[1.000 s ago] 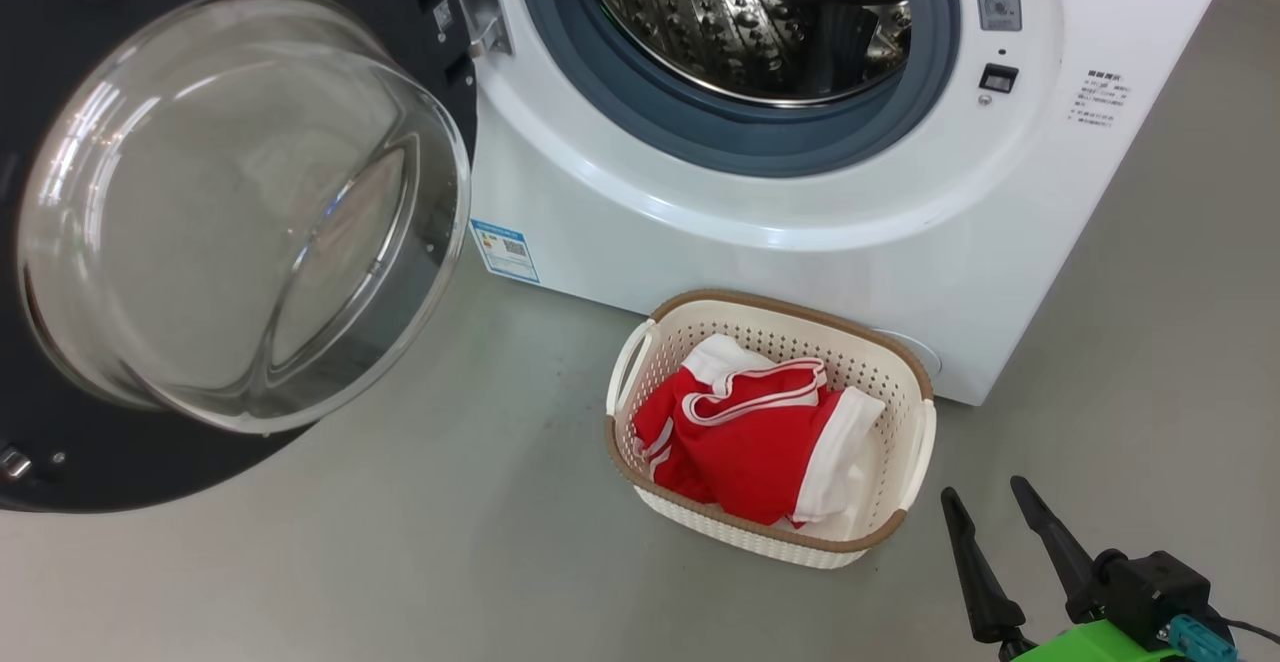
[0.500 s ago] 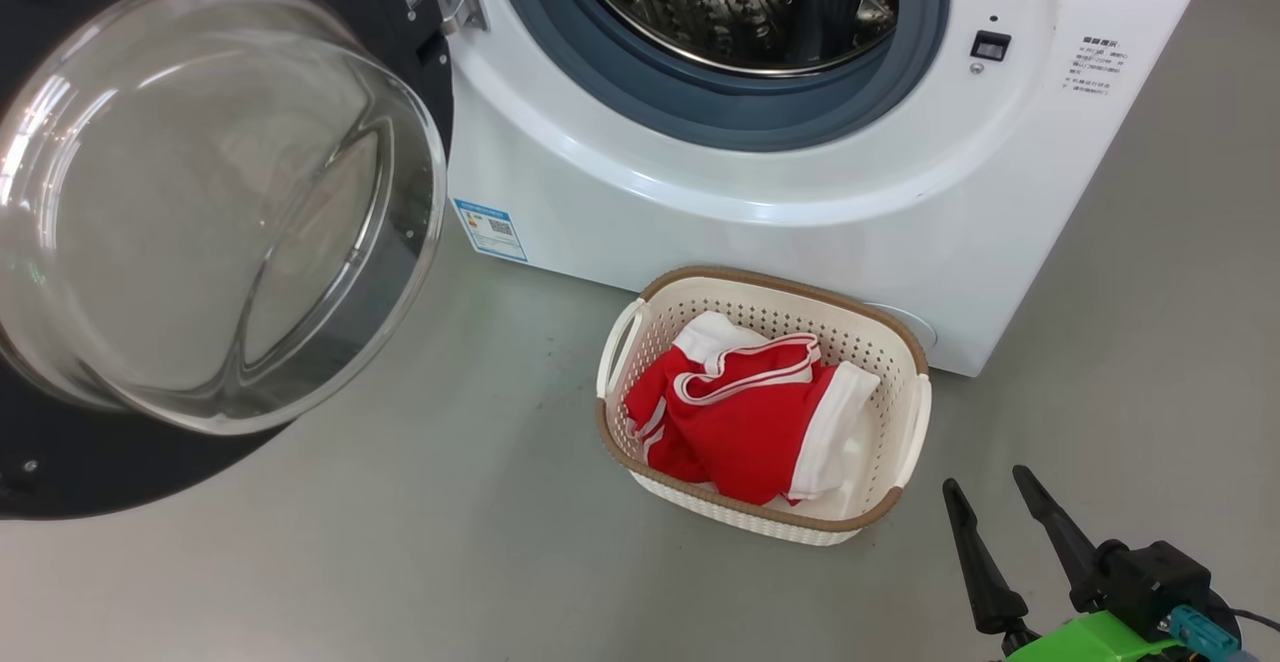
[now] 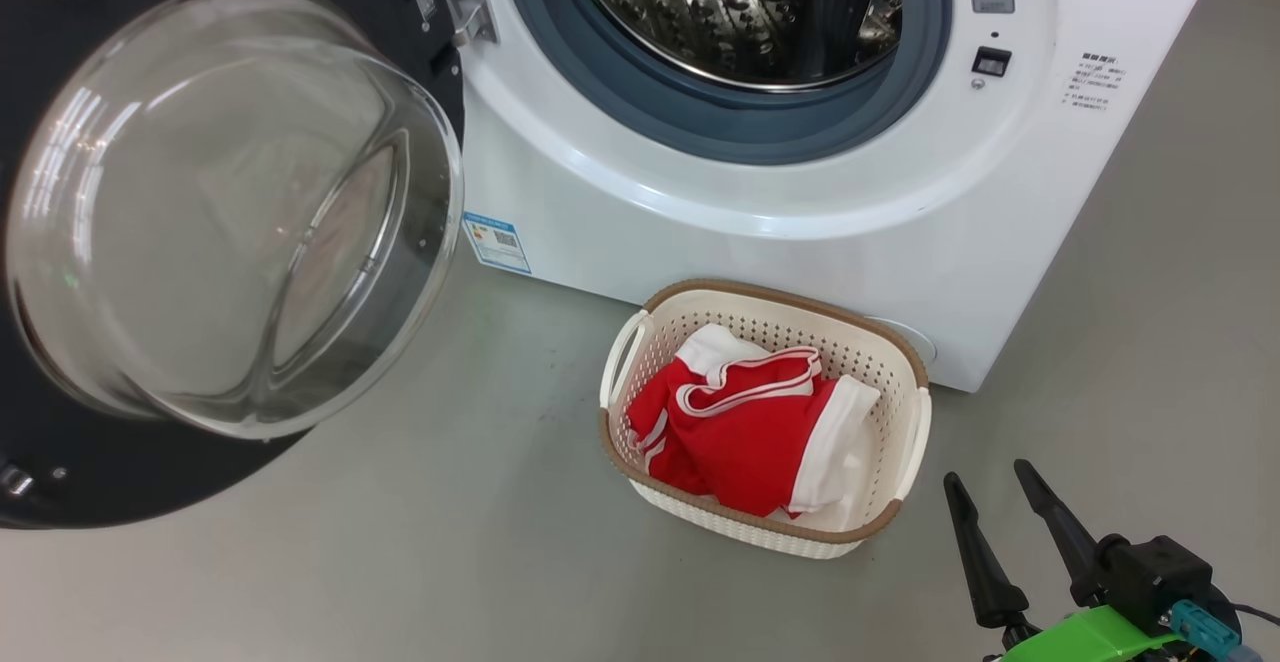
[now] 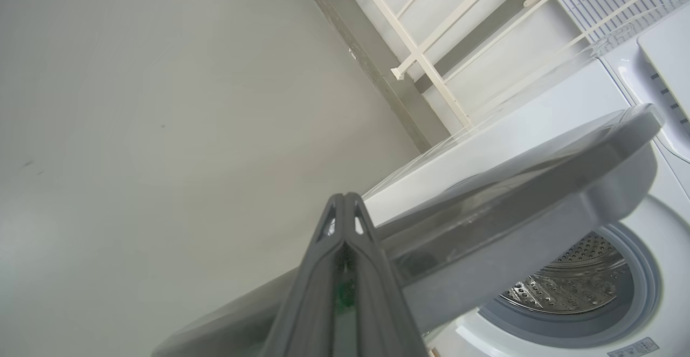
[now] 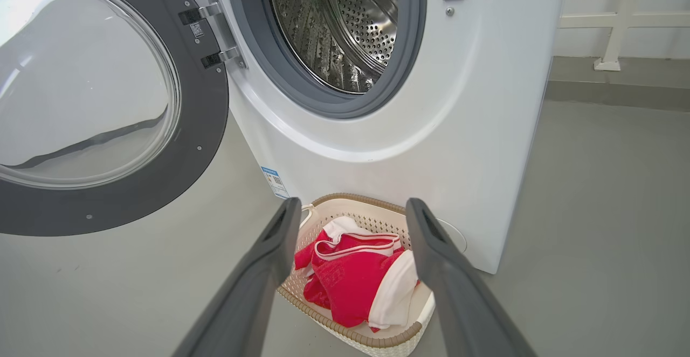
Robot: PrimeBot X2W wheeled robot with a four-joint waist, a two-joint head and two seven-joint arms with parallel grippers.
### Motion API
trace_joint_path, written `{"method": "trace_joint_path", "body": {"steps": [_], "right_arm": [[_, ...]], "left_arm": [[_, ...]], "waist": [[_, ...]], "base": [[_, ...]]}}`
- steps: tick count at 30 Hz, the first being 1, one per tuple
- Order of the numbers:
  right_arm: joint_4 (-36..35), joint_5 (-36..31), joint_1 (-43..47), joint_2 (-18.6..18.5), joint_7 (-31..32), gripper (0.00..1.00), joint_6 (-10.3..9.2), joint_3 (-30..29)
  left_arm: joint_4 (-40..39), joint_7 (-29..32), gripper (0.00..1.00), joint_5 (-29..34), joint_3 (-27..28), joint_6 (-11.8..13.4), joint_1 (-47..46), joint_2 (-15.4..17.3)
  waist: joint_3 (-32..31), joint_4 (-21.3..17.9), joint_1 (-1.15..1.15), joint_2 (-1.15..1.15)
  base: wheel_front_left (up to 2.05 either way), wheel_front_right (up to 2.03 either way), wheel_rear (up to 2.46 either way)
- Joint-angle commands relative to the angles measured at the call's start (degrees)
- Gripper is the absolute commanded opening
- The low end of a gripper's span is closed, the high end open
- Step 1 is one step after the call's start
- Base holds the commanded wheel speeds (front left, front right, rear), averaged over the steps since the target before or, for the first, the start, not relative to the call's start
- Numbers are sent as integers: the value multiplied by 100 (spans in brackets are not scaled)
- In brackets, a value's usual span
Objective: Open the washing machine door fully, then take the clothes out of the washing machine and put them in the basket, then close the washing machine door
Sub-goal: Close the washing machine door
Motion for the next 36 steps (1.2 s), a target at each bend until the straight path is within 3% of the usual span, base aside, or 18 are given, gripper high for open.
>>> {"method": "trace_joint_path", "body": {"steps": [1, 19, 36], "right_arm": [[-136, -22, -110, -30, -37, 100, 43, 128], [-218, -4, 75, -9, -37, 100, 43, 3], [-265, 21, 224, 56, -37, 100, 43, -58]], "left_arm": [[-255, 169, 0, -73, -26, -39, 157, 275], [-2248, 1202, 0, -1254, -440, -39, 1303, 344], [-3904, 1463, 0, -2092, -1094, -39, 1836, 347]], "waist": [[-51, -10, 0, 0], [-416, -102, 0, 0], [-595, -452, 0, 0]], "base": [[0, 0, 0], [0, 0, 0], [0, 0, 0]]}}
